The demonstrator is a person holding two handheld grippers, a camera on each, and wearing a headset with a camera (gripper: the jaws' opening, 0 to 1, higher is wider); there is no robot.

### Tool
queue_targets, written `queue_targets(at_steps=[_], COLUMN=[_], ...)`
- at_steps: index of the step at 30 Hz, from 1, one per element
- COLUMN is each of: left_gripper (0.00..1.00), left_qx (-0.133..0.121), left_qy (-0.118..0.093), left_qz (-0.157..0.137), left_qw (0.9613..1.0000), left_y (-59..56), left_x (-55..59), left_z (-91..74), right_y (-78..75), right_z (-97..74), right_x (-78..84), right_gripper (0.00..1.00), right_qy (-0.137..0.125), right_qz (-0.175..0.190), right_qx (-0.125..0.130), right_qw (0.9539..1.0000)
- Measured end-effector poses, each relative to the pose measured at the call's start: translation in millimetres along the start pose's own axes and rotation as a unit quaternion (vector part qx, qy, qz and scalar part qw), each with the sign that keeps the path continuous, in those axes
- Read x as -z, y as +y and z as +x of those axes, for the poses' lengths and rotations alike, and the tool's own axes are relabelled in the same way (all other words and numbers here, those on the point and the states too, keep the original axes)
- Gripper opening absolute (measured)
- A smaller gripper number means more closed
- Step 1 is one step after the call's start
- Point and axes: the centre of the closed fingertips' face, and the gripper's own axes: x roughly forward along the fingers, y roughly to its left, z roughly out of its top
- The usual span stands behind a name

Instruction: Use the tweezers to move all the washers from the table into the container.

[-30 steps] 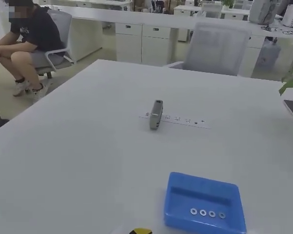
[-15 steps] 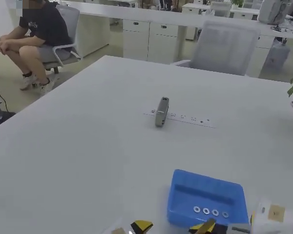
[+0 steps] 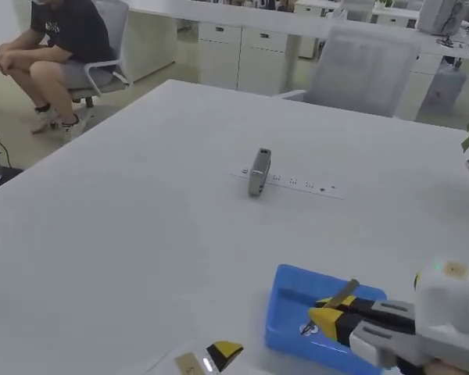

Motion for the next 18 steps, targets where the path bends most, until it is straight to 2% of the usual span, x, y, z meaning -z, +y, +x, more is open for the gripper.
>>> queue_targets(at_steps=[11, 18], left_gripper=[0.68, 0.68], left_qx=[-0.002, -0.004], left_qy=[-0.012, -0.016], left_qz=[-0.006, -0.009], left_qw=[0.9999, 0.9998], left_y=[0.8, 1.9], left_x=[-4.3, -5.5], left_z=[-1.5, -1.8], right_y=[-16.9, -16.6], right_z=[25.1, 41.6], right_x=[3.2, 8.0], right_gripper=[0.03, 0.03], right_qy=[0.020, 0.040], right_qz=[0.005, 0.006], right_qx=[0.006, 0.001], right_qw=[0.9998, 0.9992])
